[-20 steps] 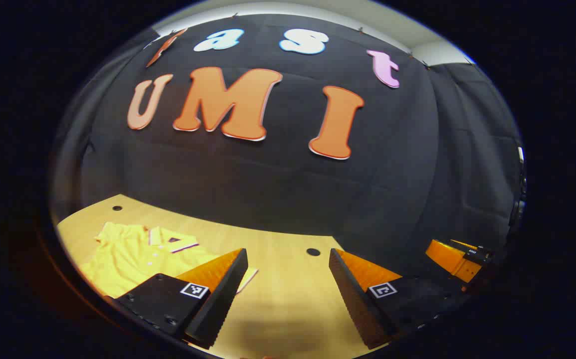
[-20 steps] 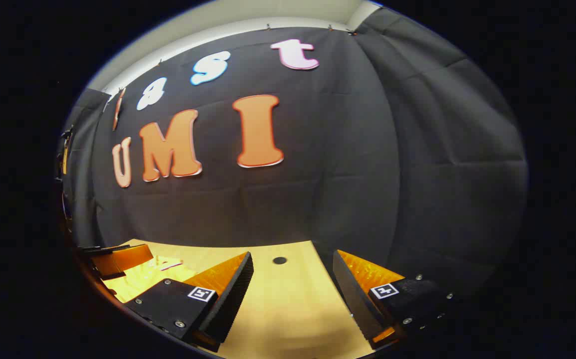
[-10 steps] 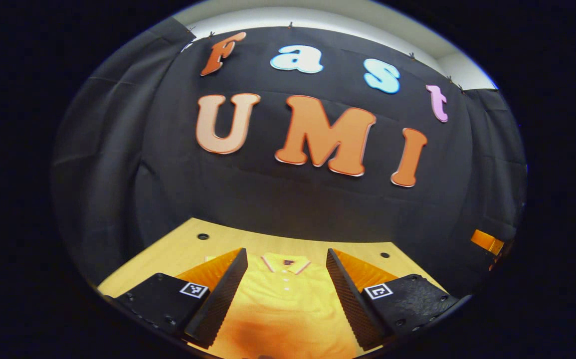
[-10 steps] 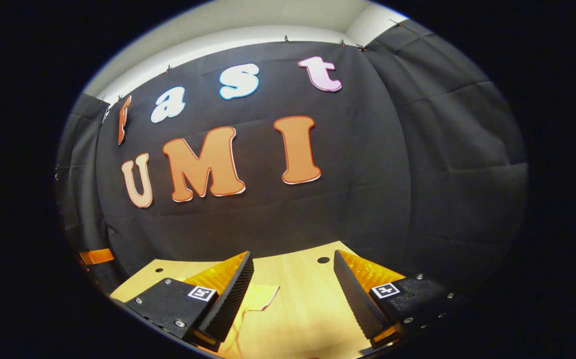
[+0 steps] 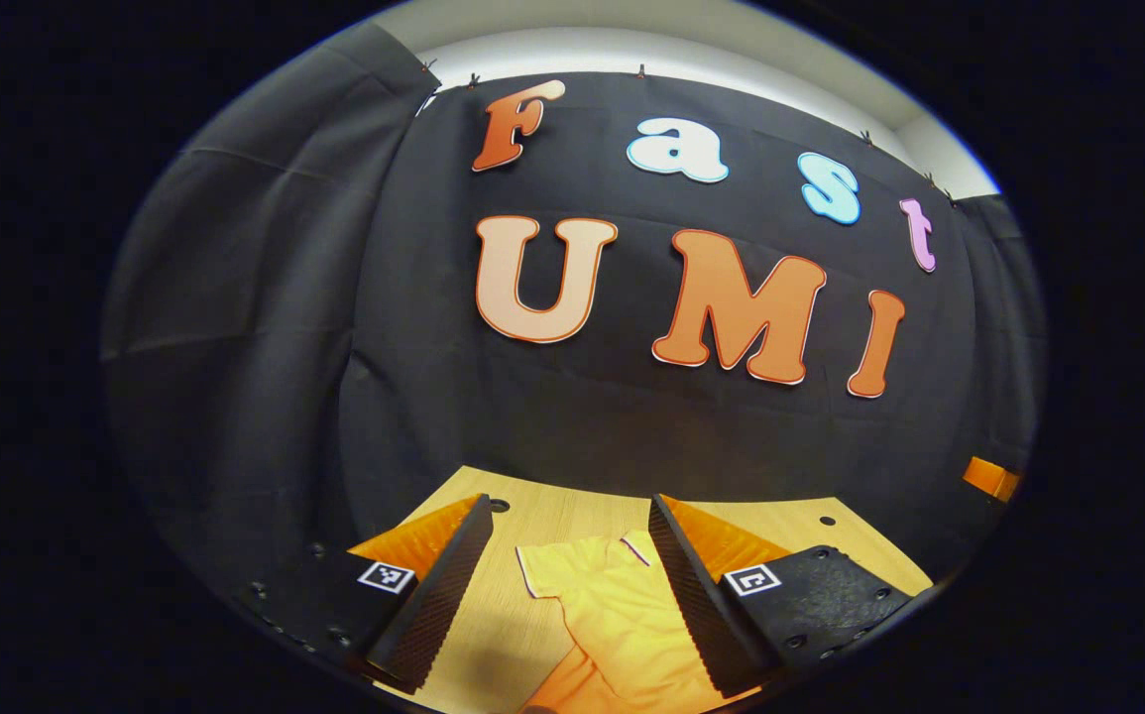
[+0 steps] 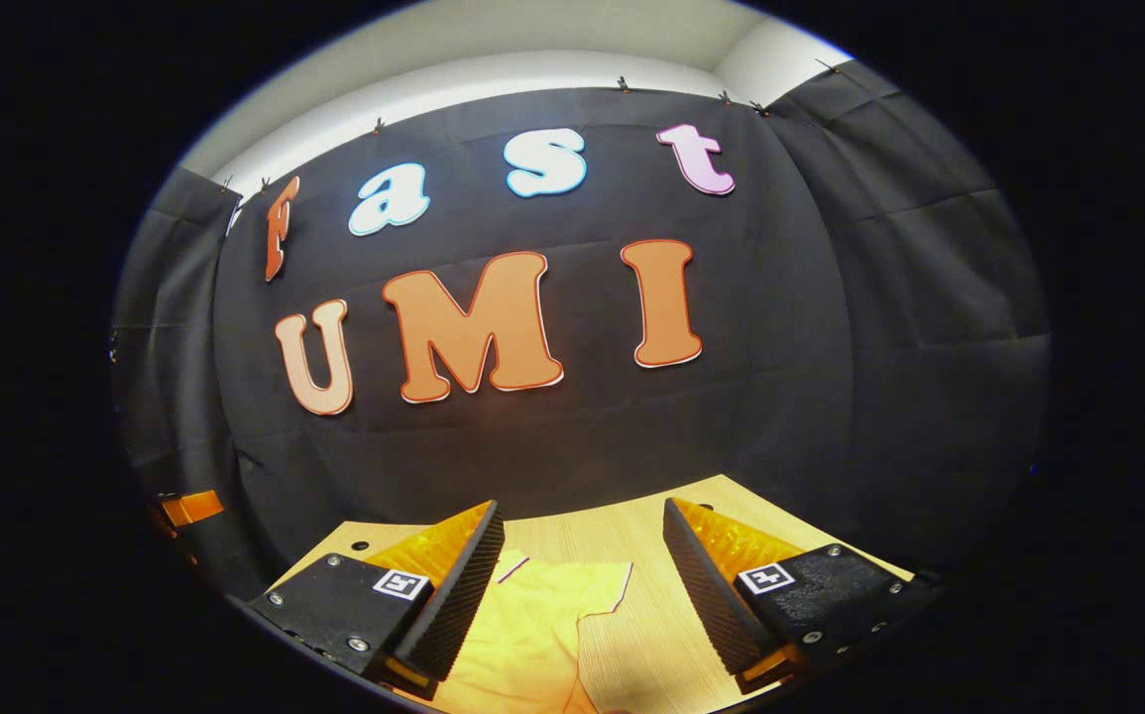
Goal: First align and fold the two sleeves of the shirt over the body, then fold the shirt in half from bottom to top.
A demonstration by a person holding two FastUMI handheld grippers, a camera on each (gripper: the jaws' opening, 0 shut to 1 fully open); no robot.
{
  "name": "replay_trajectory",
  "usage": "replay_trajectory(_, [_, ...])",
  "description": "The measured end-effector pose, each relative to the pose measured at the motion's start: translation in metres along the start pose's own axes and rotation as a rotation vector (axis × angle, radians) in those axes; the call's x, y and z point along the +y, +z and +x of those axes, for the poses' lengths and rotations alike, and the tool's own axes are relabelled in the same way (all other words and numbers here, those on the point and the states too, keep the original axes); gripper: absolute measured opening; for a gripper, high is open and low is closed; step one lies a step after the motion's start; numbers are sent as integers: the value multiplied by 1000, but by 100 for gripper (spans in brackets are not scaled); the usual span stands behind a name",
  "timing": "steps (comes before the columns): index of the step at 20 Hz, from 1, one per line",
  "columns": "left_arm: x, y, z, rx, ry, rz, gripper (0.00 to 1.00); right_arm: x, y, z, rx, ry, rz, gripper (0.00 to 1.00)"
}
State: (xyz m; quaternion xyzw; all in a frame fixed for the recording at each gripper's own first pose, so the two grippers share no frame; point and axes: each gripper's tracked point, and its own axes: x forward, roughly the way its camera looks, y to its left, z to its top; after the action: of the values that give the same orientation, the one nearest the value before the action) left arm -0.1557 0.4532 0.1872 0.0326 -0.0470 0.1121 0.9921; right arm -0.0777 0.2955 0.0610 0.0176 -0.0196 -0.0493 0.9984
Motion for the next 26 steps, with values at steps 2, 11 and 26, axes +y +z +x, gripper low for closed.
replay_trajectory(2, [1,5,8,-12,1,30,98,-3,-5,8,26,-27,-58,100])
replay_trajectory(11, [-13,5,45,2,28,58,98,-16,-6,66,169,-36,-57,98])
replay_trajectory(26, [-12,-8,92,53,128,106,98,-33,-74,217,548,-72,-144,98])
